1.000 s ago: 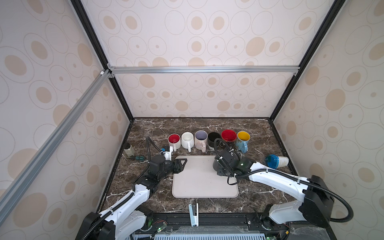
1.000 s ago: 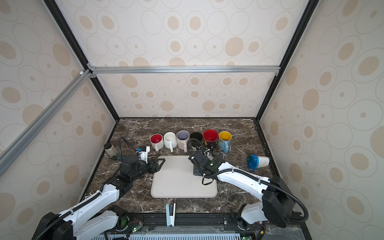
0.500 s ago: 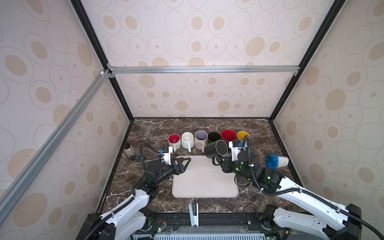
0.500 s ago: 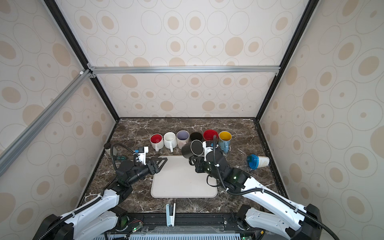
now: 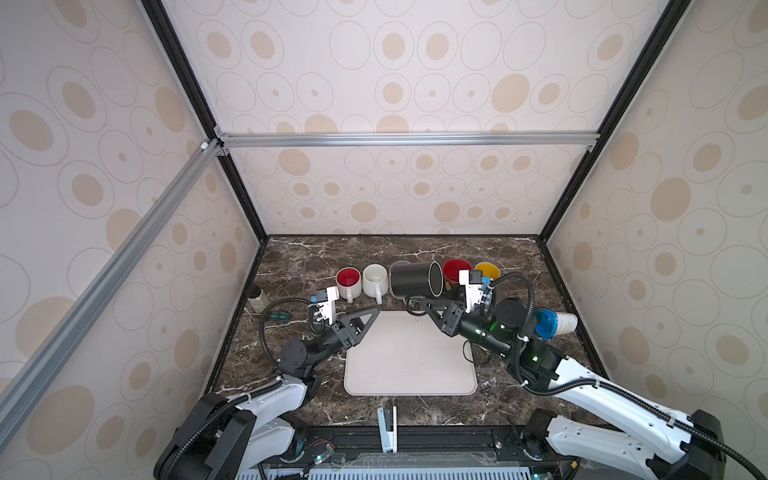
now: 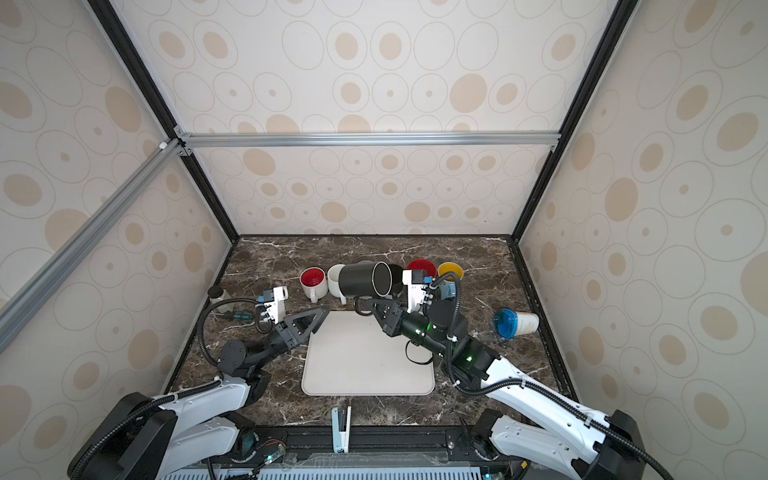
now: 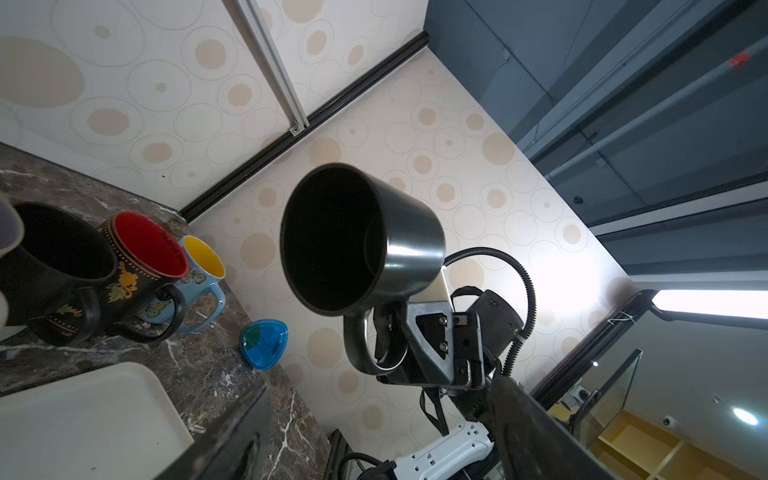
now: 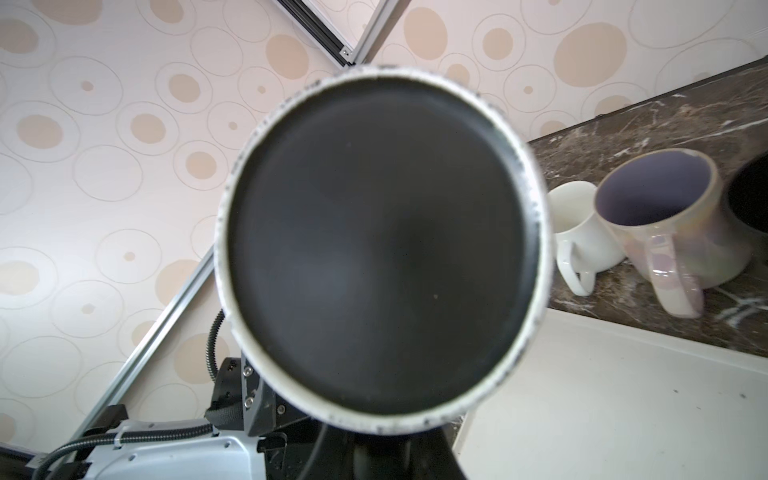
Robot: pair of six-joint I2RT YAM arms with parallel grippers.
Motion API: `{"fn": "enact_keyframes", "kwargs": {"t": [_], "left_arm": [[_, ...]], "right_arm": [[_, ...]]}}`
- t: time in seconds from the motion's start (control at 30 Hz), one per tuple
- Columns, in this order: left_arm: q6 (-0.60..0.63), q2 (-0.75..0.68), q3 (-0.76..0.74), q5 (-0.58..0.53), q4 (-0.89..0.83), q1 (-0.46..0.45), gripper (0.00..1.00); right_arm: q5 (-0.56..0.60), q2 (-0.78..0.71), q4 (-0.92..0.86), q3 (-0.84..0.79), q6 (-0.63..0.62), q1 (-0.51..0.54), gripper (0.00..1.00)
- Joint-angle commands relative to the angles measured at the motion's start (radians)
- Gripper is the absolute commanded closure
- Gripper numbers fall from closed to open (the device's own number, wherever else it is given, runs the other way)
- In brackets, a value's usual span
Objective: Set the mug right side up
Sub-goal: 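Close the right gripper on the black mug's base and lift it, then grasp the black mug's rim with the left gripper beside the right gripper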
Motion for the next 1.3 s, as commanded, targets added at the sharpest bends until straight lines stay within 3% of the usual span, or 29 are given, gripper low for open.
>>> {"fn": "enact_keyframes", "kwargs": {"t": [0.0,0.4,0.7,1.27], "left_arm": [[-0.033,-0.020,0.049,0.034,0.074,-0.015,0.16],[0.019,-0.042,0.045,0.014,-0.023,-0.030,0.20],[0.025,-0.042,0.052,-0.013,-0.042,-0.032,0.25],[-0.046,-0.004,0.074,-0.047,0.056,-0.031,0.48]], "right_arm": [[-0.079,0.034,0.247,0.022,0.062,-0.008,1.00],[-0.227,0.184,0.481,0.042,0.174,-0.007,1.00],[-0.311,0.244,0.496,0.084,0.183,0.009,1.00],[-0.382,0.296,0.503,0.113,0.168,0.052,1.00]]}}
